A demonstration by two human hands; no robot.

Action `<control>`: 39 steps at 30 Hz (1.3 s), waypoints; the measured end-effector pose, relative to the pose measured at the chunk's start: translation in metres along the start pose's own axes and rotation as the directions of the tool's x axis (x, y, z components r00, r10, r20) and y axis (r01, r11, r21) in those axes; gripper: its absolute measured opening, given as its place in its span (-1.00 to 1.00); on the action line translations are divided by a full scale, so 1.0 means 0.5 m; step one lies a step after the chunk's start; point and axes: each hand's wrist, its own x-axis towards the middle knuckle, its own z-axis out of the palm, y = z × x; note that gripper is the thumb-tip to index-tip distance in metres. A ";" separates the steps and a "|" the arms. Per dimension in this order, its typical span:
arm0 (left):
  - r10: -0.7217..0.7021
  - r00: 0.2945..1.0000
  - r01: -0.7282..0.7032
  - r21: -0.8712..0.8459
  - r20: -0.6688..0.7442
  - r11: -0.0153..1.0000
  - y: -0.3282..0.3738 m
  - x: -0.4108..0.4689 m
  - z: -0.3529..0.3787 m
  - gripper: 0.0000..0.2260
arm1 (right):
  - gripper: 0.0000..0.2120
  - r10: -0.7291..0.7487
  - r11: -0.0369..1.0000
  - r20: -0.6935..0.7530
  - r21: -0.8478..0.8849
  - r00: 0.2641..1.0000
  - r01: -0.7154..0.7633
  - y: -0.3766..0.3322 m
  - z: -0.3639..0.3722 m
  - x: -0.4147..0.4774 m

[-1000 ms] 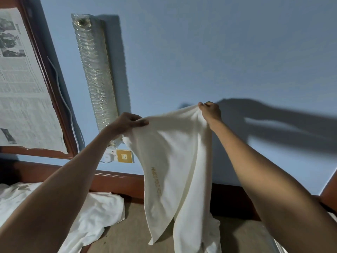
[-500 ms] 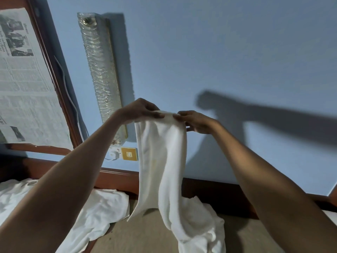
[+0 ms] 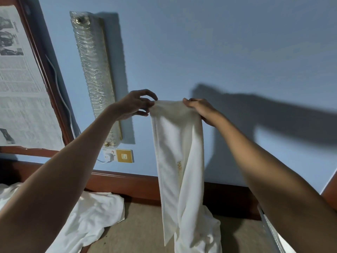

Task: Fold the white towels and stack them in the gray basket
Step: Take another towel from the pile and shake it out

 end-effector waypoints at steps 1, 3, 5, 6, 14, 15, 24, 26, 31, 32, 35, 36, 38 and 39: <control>0.010 0.999 -0.010 -0.010 0.036 1.000 0.010 0.003 0.004 -0.86 | -0.63 -0.012 0.999 -0.040 -0.037 0.999 0.010 0.001 -0.005 0.005; 0.028 0.994 -0.033 0.050 0.104 0.998 0.035 0.011 0.018 -0.78 | -0.68 -0.041 0.997 -0.083 -0.074 0.996 0.035 0.008 -0.011 0.012; 0.056 0.986 -0.084 0.170 0.159 0.982 0.057 0.020 0.037 -0.69 | -0.69 -0.055 0.995 -0.097 -0.083 0.994 0.047 0.018 -0.015 0.014; 0.076 0.980 -0.116 0.221 0.181 0.968 0.066 0.024 0.047 -0.66 | -0.68 -0.057 0.996 -0.095 -0.080 0.994 0.049 0.024 -0.017 0.013; 0.258 0.958 -0.287 0.520 0.129 0.804 0.077 0.080 0.101 -0.78 | -0.58 0.058 0.998 0.004 0.035 0.998 -0.058 0.059 -0.028 -0.009; 0.266 0.957 -0.282 0.560 0.111 0.779 0.071 0.087 0.105 -0.79 | -0.56 0.070 0.992 0.075 0.103 0.995 -0.078 0.058 -0.033 -0.017; 0.301 0.953 -0.251 0.457 -0.038 0.853 0.052 0.094 0.147 -0.96 | -0.77 -0.095 0.990 0.029 -0.100 0.995 0.097 0.033 0.041 -0.047; 0.296 0.952 -0.233 0.452 -0.072 0.861 0.052 0.093 0.143 -0.97 | -0.84 -0.153 0.986 -0.045 -0.072 0.987 0.149 0.039 0.047 -0.042; 0.262 0.938 -0.142 0.437 -0.226 0.888 0.042 0.092 0.118 -0.80 | -0.91 -0.250 0.964 -0.193 -0.139 0.949 0.225 0.021 0.062 -0.040; 0.251 0.934 -0.124 0.428 -0.255 0.895 0.038 0.092 0.115 -0.78 | -0.90 -0.276 0.953 -0.214 -0.191 0.937 0.237 0.016 0.067 -0.038; 0.205 0.919 -0.049 0.420 -0.335 0.906 0.025 0.094 0.106 -0.75 | -0.85 -0.294 0.926 -0.205 -0.303 0.934 0.225 -0.004 0.074 -0.024; 0.190 0.916 -0.028 0.415 -0.353 0.910 0.021 0.094 0.103 -0.74 | -0.82 -0.234 0.941 -0.167 -0.286 0.958 0.180 -0.009 0.075 -0.017; 0.173 0.910 -0.012 0.392 -0.377 0.920 0.017 0.092 0.102 -0.72 | -0.71 -0.067 0.981 -0.029 -0.185 0.997 0.060 -0.019 0.079 -0.007; 0.171 0.906 -0.013 0.377 -0.388 0.926 0.016 0.092 0.102 -0.72 | -0.68 0.000 0.995 0.039 -0.098 0.999 0.004 -0.022 0.083 -0.005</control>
